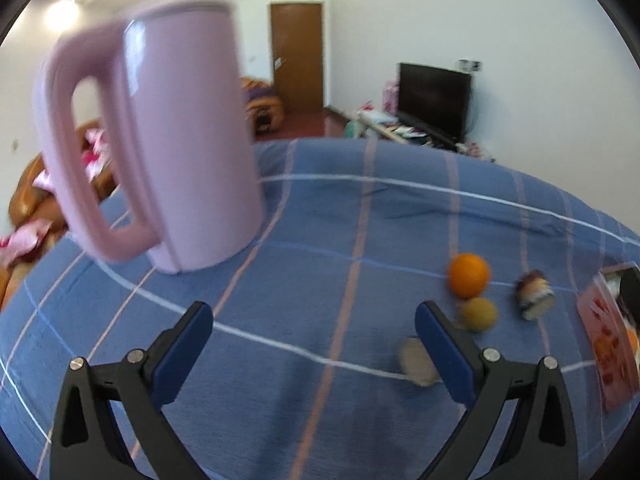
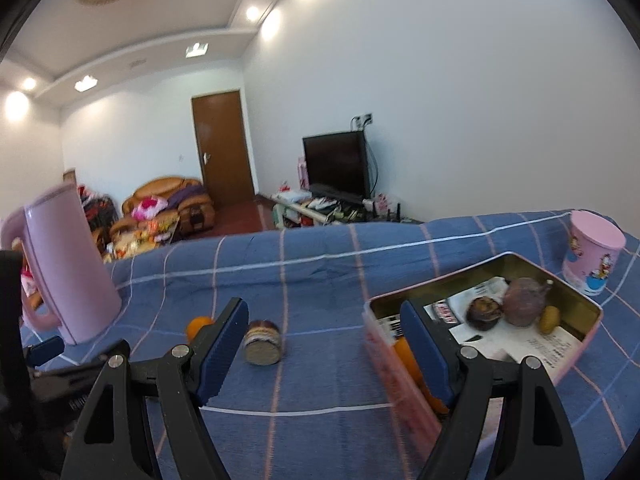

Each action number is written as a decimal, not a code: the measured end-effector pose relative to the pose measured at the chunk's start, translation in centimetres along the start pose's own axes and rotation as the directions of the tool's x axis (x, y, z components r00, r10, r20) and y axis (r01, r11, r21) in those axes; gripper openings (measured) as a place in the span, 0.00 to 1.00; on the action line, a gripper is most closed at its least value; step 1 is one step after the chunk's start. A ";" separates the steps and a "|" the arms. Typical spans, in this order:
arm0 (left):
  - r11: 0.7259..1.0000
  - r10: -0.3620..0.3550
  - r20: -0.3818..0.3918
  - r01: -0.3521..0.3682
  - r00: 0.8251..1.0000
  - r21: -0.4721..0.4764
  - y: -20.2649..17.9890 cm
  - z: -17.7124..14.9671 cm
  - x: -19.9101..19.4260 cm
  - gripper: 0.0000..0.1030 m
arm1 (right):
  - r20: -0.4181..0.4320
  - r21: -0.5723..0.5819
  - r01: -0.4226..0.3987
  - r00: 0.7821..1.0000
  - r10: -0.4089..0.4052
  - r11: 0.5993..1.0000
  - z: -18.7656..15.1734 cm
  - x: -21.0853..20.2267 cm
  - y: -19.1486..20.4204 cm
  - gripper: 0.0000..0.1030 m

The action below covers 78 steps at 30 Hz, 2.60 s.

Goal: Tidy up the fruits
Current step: 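Grasp a brown cake cylinder with the right tool while the left tool grasps another cylinder, then carry both held cake cylinders toward the pink tin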

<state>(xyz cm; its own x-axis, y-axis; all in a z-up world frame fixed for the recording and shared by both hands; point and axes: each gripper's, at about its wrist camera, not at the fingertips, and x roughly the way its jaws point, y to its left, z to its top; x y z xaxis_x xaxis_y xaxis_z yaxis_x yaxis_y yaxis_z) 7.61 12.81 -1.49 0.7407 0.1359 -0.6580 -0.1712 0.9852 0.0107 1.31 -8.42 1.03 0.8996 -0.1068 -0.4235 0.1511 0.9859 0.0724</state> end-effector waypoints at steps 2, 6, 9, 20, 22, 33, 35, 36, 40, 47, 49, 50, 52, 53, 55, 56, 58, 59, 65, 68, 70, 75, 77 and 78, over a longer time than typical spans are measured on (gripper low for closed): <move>0.999 0.037 -0.017 -0.037 0.999 -0.017 0.8 0.1 0.5 1.00 | -0.046 -0.019 -0.006 0.999 0.005 1.000 0.1 1.2 0.8 0.77; 0.998 0.044 -0.023 -0.045 0.999 -0.038 1.7 0.0 0.7 1.00 | -0.157 -0.024 -0.058 0.986 0.053 0.998 0.3 4.3 2.4 0.77; 0.999 0.027 -0.026 -0.028 0.999 -0.028 1.6 -0.3 0.8 1.00 | -0.225 -0.042 -0.074 0.972 0.063 0.996 0.3 6.7 3.6 0.77; 1.000 -0.002 -0.015 0.003 1.000 0.029 0.5 0.2 0.4 1.00 | -0.448 -0.085 -0.056 0.894 0.012 0.995 -0.7 12.9 4.7 0.53; 0.999 -0.007 -0.014 0.008 1.000 0.034 0.5 0.2 0.3 1.00 | -0.447 -0.096 -0.056 0.894 0.007 0.994 -0.7 13.1 5.0 0.51; 0.995 -0.072 0.024 0.071 0.997 0.075 -0.2 0.2 -0.2 1.00 | -0.437 -0.126 -0.113 0.898 0.047 0.986 -0.9 11.9 5.3 0.35; 0.991 -0.096 0.032 0.092 0.995 0.099 -0.7 0.2 -0.5 1.00 | -0.393 -0.111 -0.121 0.917 0.069 0.986 -0.9 10.3 4.6 0.35; 0.989 -0.105 0.038 0.100 0.994 0.110 -0.9 0.1 -0.6 1.00 | -0.360 -0.111 -0.122 0.930 0.074 0.986 -0.8 9.1 4.2 0.35; 0.976 -0.154 0.045 0.144 0.987 0.165 -1.9 -0.2 -1.2 1.00 | -0.212 -0.144 -0.118 0.974 0.086 0.983 -0.9 4.4 3.3 0.35; 0.913 -0.263 -0.009 0.252 0.965 0.320 -3.9 -1.2 -1.9 0.99 | -0.134 -0.092 -0.127 0.984 0.114 0.988 -1.5 0.3 1.0 0.35; 0.905 -0.271 -0.038 0.268 0.962 0.329 -4.4 -1.5 -1.4 0.96 | -0.165 -0.056 -0.145 0.977 0.134 0.988 -1.4 1.0 0.5 0.35; 0.904 -0.269 -0.049 0.269 0.962 0.333 -4.7 -1.6 -1.1 0.90 | -0.178 -0.040 -0.149 0.974 0.139 0.988 -1.4 1.3 0.3 0.35; 0.904 -0.261 -0.087 0.275 0.962 0.329 -5.2 -1.5 -0.1 0.83 | -0.202 -0.007 -0.159 0.967 0.154 0.987 -1.6 1.8 -0.3 0.35; 0.905 -0.266 -0.100 0.284 0.959 0.318 -5.2 -1.4 0.3 0.79 | -0.210 0.005 -0.162 0.965 0.160 0.987 -1.7 1.9 -0.4 0.35; 0.906 -0.281 -0.126 0.306 0.951 0.291 -5.4 -1.0 1.1 0.76 | -0.226 0.024 -0.170 0.959 0.171 0.985 -1.8 2.3 -0.7 0.35; 0.909 -0.274 -0.139 0.303 0.952 0.286 -5.6 -0.8 1.6 0.75 | -0.234 0.029 -0.174 0.956 0.176 0.984 -2.0 2.2 -0.7 0.35; 0.912 -0.260 -0.175 0.301 0.950 0.279 -5.8 -0.8 2.5 0.65 | -0.244 0.029 -0.177 0.953 0.179 0.984 -2.1 2.3 -0.6 0.35; 0.908 -0.264 -0.209 0.315 0.942 0.274 -5.9 -0.8 3.1 0.59 | -0.246 0.028 -0.178 0.953 0.180 0.984 -2.1 2.3 -0.5 0.35; 0.899 -0.260 -0.206 0.314 0.943 0.304 -6.7 -1.3 2.9 0.44 | -0.253 0.013 -0.177 0.951 0.175 0.984 -2.2 2.4 -0.2 0.35; 0.902 -0.268 -0.202 0.319 0.942 0.290 -6.6 -1.3 2.6 0.44 | -0.248 0.009 -0.172 0.954 0.169 0.985 -2.1 2.5 -0.2 0.35; 0.913 -0.263 -0.181 0.305 0.948 0.271 -6.0 -1.2 2.2 0.44 | -0.242 0.003 -0.167 0.957 0.163 0.986 -2.1 2.4 -0.1 0.35; 0.960 -0.203 -0.021 0.203 0.979 0.193 -4.0 -1.1 -0.4 0.44 | -0.210 -0.018 -0.150 0.967 0.143 0.989 -2.1 1.7 0.1 0.35; 0.970 -0.193 0.022 0.187 0.981 0.156 -3.3 -1.0 -1.3 0.44 | -0.165 -0.041 -0.129 0.979 0.121 0.991 -1.9 1.1 0.3 0.35; 0.974 -0.192 0.046 0.184 0.980 0.134 -3.0 -1.1 -1.7 0.44 | -0.129 -0.067 -0.106 0.987 0.097 0.992 -1.7 0.6 0.5 0.35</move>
<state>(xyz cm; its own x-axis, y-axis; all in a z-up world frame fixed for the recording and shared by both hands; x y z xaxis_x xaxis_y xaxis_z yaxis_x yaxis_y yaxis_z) 6.15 9.52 -1.21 0.7888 -0.0511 -0.6125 0.0566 0.9983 -0.0103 1.19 -7.74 -0.72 0.8497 0.0067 -0.5273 0.0269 0.9981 0.0560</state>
